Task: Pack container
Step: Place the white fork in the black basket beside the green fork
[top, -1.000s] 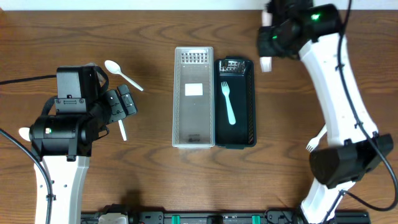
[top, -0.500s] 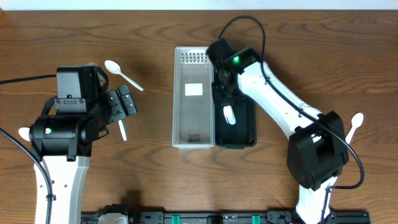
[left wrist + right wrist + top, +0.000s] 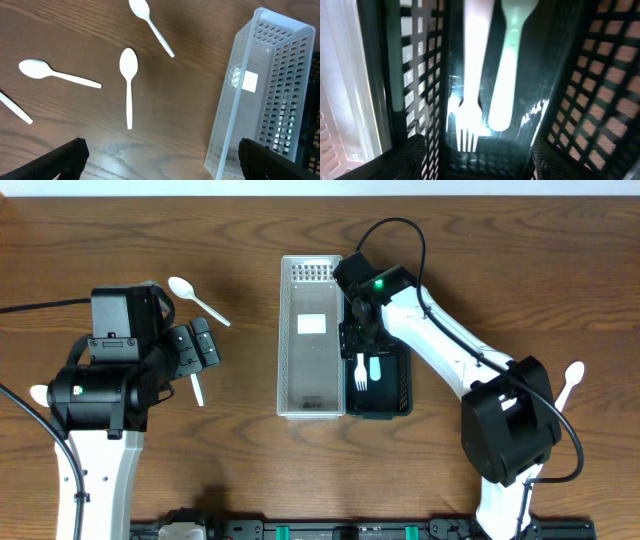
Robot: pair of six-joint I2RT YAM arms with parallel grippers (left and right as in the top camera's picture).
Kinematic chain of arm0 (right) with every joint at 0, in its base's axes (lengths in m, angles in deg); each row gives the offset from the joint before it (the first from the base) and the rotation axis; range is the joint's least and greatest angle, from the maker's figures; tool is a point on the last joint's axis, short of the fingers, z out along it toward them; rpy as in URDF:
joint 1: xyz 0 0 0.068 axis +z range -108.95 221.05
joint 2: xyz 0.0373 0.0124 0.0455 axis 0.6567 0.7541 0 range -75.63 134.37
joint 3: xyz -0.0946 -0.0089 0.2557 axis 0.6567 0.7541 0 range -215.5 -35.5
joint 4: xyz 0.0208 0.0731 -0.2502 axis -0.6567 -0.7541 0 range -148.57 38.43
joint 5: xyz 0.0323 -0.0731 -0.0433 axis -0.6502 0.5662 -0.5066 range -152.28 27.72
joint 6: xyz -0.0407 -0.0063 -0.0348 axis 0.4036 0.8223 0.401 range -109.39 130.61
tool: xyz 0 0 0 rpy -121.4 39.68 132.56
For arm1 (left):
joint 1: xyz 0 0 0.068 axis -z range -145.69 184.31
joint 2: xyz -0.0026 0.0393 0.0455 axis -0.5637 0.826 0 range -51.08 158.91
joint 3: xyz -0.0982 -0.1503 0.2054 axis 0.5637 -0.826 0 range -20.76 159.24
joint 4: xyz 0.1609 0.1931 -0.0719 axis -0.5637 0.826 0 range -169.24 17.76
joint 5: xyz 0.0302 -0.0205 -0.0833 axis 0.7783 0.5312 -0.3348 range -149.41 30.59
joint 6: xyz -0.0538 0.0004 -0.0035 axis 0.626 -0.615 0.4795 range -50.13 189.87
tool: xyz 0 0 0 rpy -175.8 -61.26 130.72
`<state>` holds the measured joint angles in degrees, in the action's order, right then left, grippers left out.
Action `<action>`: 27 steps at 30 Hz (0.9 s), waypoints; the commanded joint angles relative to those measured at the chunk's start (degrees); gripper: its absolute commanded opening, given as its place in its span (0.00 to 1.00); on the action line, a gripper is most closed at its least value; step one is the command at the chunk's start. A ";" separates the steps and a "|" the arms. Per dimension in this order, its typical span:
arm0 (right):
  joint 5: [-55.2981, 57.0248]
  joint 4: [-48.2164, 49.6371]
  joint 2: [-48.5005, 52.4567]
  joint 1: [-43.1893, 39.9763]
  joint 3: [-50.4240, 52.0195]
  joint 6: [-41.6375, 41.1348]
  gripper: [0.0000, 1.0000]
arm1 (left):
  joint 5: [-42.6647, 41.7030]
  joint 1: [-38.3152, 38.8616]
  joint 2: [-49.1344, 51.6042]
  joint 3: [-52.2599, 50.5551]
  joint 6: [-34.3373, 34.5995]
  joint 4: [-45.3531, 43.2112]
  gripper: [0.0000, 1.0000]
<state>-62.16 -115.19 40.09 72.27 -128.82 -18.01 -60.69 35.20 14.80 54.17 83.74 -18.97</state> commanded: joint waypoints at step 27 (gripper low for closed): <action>5.40 2.43 -20.92 -46.97 21.79 -7.89 0.99 | 0.72 0.07 -0.07 1.03 -1.18 -1.01 0.98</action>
<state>-54.79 -114.38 18.61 26.39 -111.45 -28.26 -60.66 35.17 14.80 54.17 83.32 -19.89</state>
